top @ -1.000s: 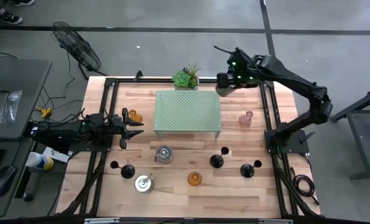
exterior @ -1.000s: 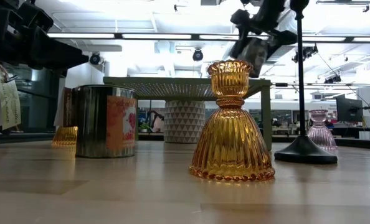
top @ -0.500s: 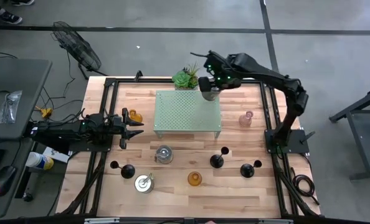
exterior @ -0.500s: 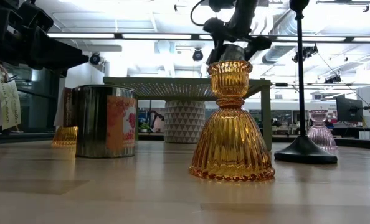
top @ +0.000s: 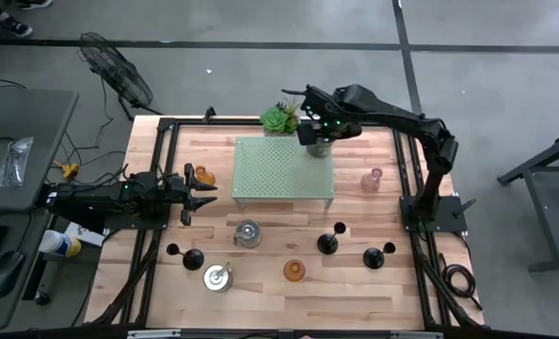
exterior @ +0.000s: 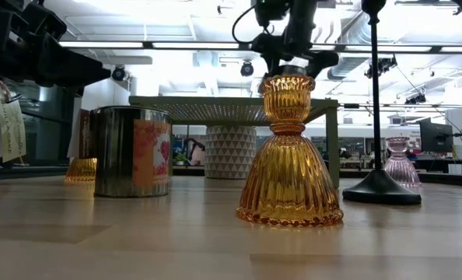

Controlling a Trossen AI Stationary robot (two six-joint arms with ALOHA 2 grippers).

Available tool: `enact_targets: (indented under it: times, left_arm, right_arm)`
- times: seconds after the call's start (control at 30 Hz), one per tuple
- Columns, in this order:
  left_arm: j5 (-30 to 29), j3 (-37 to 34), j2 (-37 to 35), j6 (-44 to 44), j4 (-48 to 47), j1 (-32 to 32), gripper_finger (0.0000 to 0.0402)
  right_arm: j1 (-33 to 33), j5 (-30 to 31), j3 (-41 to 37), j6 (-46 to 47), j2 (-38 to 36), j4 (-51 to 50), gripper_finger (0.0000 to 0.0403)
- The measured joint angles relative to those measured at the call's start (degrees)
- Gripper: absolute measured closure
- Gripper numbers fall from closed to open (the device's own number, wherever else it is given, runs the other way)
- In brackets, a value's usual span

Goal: Pick & Place candle stick holders
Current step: Put the top silver scented candle on the shelf

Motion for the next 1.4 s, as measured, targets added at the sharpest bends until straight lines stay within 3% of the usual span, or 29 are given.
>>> enact_targets:
  times: [0.27,1.03,1.4]
  left_arm:
    - [0.0,0.0,0.0,0.0,0.0,0.0,0.0263]
    - [0.0,0.0,0.0,0.0,0.0,0.0,0.0263]
    - [0.0,0.0,0.0,0.0,0.0,0.0,0.0263]
  right_arm:
    - [0.2,2.1,0.0,-0.5,0.6,-0.3,0.0057]
    - [0.6,0.5,0.0,-4.2,1.9,0.0,0.0055]
    - [0.6,0.2,0.0,-8.0,1.9,0.3,0.001]
